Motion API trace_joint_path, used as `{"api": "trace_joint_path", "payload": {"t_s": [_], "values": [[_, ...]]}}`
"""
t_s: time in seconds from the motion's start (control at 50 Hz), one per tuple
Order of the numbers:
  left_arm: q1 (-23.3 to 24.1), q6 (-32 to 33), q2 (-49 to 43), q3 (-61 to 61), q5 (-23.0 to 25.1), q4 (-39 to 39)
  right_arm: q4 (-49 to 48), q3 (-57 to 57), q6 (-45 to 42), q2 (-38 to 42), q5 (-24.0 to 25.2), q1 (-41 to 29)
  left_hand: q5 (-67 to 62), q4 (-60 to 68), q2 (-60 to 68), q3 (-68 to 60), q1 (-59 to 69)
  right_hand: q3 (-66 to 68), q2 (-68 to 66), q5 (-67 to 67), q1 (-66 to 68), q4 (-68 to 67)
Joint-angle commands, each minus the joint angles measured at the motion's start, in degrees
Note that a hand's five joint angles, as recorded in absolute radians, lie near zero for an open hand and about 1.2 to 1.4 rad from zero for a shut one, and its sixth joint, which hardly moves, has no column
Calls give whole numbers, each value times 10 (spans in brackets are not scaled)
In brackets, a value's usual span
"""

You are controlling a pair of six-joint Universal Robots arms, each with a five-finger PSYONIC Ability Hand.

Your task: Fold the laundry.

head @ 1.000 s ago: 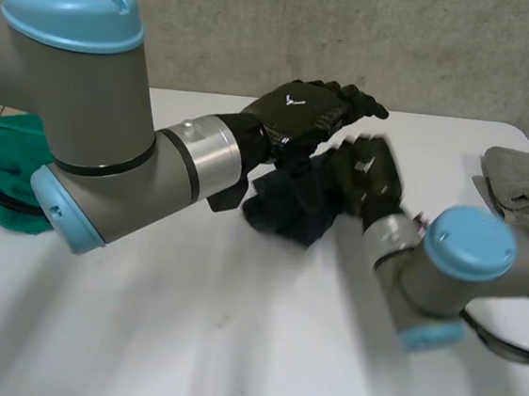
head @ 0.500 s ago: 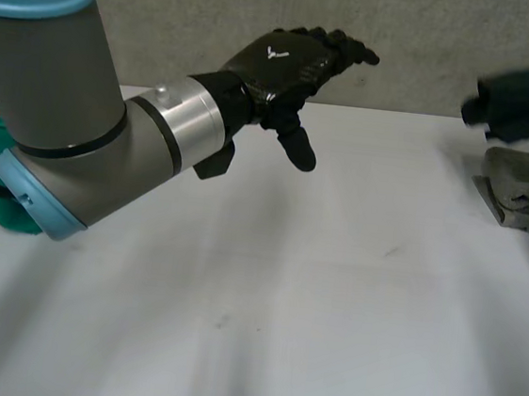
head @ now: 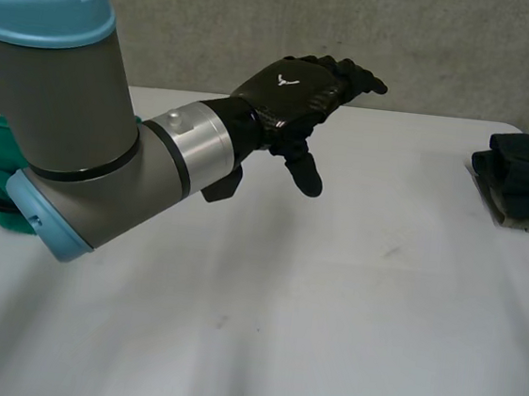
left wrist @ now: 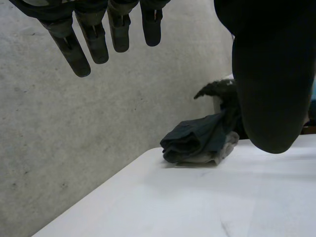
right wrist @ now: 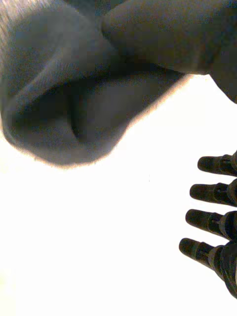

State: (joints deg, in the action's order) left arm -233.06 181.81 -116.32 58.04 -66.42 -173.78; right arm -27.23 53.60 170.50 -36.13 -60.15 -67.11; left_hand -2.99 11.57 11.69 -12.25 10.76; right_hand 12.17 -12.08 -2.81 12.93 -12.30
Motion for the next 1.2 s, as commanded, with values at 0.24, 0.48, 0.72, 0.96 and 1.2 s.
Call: {"api": "trace_joint_path", "payload": {"t_s": [0.24, 0.48, 0.72, 0.96, 1.2], "values": [[9, -3, 64, -6, -33, -15, 45, 109, -156, -312, -125, -142, 9, 5, 4, 2, 13, -22, 21, 28, -29, 23], [-189, 66, 112, 38, -216, -9, -31, 343, -164, -390, -51, -350, 21, -7, -8, 14, 1, -22, 21, 28, -29, 23], [-371, 311, -83, 60, -214, -92, 29, 445, -263, -368, -53, -406, 24, -10, -11, 17, -2, -22, 21, 28, -29, 23], [-424, 317, -224, -12, -98, -159, 37, 487, -290, -366, -55, -393, -402, 416, 415, -409, 424, -22, 21, 28, -29, 23], [-402, 186, -103, 13, -90, -204, 37, 510, -291, -366, -56, -389, -670, 684, 683, -677, 692, -22, 21, 28, -29, 23]]}}
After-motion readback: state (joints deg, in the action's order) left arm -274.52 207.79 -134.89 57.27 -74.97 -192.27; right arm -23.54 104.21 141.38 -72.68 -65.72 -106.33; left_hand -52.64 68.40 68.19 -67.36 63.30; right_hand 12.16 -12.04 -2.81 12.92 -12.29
